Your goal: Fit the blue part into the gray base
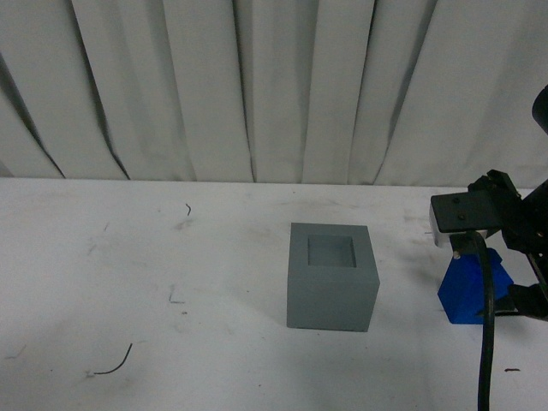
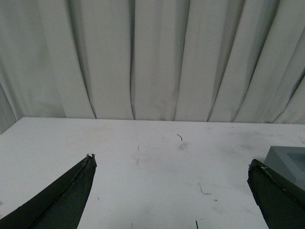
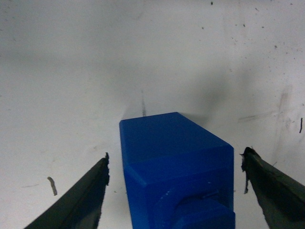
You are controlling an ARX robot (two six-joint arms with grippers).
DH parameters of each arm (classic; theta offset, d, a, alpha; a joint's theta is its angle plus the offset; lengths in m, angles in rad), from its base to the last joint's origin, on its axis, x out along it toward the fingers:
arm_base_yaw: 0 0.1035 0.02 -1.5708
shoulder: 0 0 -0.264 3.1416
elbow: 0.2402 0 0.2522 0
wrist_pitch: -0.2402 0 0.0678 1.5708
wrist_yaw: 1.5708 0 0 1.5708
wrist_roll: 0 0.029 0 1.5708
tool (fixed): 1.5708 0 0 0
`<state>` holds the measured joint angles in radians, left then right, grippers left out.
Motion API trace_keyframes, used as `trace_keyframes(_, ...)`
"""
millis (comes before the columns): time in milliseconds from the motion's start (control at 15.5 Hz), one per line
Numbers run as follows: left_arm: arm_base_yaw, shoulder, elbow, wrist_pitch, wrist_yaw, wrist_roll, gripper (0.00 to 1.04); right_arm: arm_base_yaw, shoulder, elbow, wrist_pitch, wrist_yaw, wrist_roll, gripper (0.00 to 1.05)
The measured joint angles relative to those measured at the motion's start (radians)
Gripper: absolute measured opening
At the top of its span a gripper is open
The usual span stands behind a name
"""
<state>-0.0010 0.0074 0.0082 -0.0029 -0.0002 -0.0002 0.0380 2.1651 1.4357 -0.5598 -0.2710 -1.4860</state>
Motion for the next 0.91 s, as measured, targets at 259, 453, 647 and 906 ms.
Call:
trace_keyframes(259,0.0,0.0,0.0,0.0,0.0,0.0,0.98,-0.006,-0.002,0.002,-0.013,-0.016,0.0,0.51)
trace_keyframes(453,0.0,0.0,0.0,0.0,0.0,0.0,0.98,-0.007,-0.013,0.001,-0.027,-0.018,0.0,0.48)
trace_keyframes(647,0.0,0.0,0.0,0.0,0.0,0.0,0.98,0.044,-0.215,0.127,-0.291,-0.097,0.027,0.47)
trace_keyframes(906,0.0,0.0,0.0,0.0,0.0,0.0,0.98,0.11,-0.207,0.166,-0.335,-0.093,0.058,0.47)
